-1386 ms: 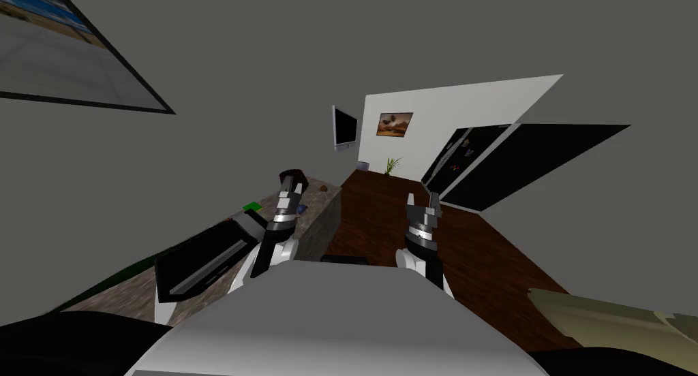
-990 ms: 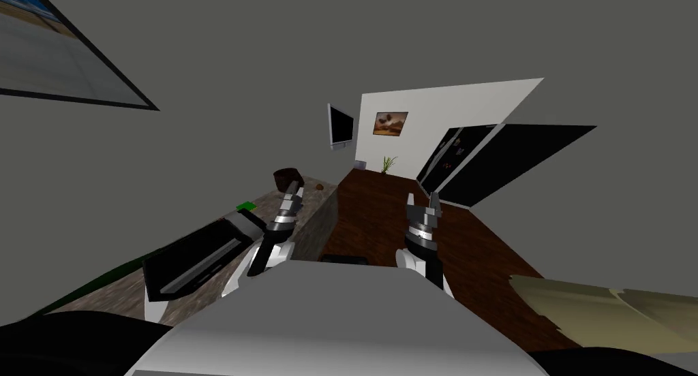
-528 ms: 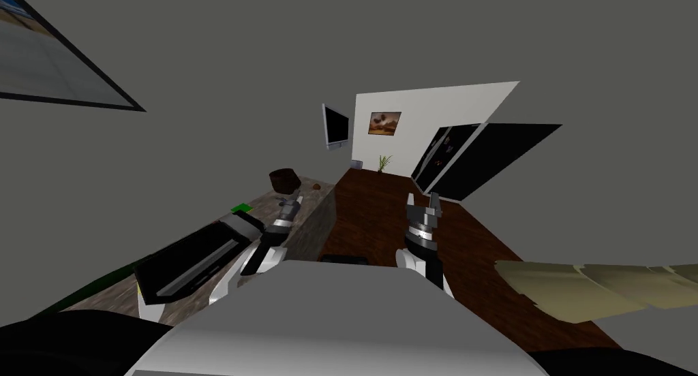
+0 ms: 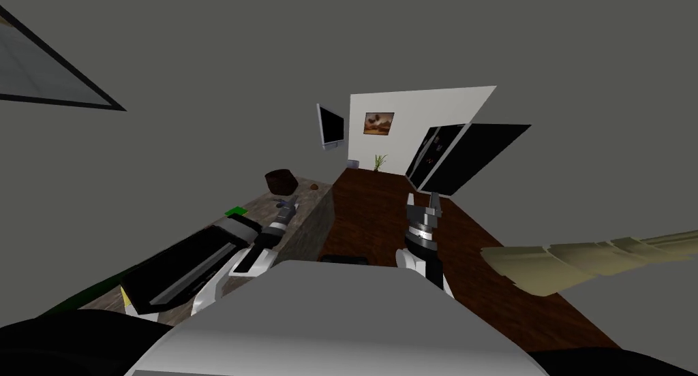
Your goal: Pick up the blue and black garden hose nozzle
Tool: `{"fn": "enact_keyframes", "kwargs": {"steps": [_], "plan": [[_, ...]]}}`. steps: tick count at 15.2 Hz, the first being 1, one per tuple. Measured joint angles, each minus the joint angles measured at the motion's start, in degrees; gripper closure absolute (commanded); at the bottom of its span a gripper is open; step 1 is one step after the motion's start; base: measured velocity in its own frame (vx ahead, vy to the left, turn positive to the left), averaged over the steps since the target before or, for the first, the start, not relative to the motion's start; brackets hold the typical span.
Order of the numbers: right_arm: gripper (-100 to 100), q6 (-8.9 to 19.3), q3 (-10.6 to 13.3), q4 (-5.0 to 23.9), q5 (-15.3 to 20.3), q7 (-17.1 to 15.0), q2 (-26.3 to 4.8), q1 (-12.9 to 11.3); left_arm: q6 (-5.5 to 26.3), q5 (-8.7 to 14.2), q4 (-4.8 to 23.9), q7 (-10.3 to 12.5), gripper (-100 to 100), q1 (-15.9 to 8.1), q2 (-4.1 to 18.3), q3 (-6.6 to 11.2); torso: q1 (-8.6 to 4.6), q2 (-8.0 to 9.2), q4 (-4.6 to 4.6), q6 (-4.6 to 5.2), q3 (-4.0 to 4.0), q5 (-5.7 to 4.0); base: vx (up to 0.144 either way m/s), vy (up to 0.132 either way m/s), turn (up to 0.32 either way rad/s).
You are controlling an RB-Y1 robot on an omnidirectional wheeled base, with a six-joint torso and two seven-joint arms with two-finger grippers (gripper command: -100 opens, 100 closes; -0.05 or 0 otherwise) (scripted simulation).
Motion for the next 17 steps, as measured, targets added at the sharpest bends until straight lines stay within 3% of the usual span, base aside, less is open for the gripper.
{"fn": "enact_keyframes", "kwargs": {"steps": [4,10,13,17], "plan": [[0,0.0,0.0,0.0,0.0,0.0,0.0,0.0,4.3,1.1,3.6,2.0,-100,0.3,4.5,1.18,0.09,0.00,0.00,0.01,0.00,0.02,-0.038,0.064,-0.135],[0,0.0,0.0,0.0,0.0,0.0,0.0,0.0,8.3,1.9,8.1,3.8,-100,1.0,8.4,1.95,0.08,-0.13,-0.02,0.00,-0.07,0.01,-0.014,0.056,-0.143],[0,0.0,0.0,0.0,0.0,0.0,0.0,0.0,10.4,2.8,11.0,5.3,-100,0.7,11.5,2.46,0.15,-0.18,-0.03,0.03,-0.10,0.03,-0.003,0.081,-0.224],[0,0.0,0.0,0.0,0.0,0.0,0.0,0.0,13.3,3.4,12.9,6.7,-100,0.5,14.1,2.65,0.26,-0.22,-0.04,0.02,-0.12,0.06,-0.001,0.105,-0.179]]}}
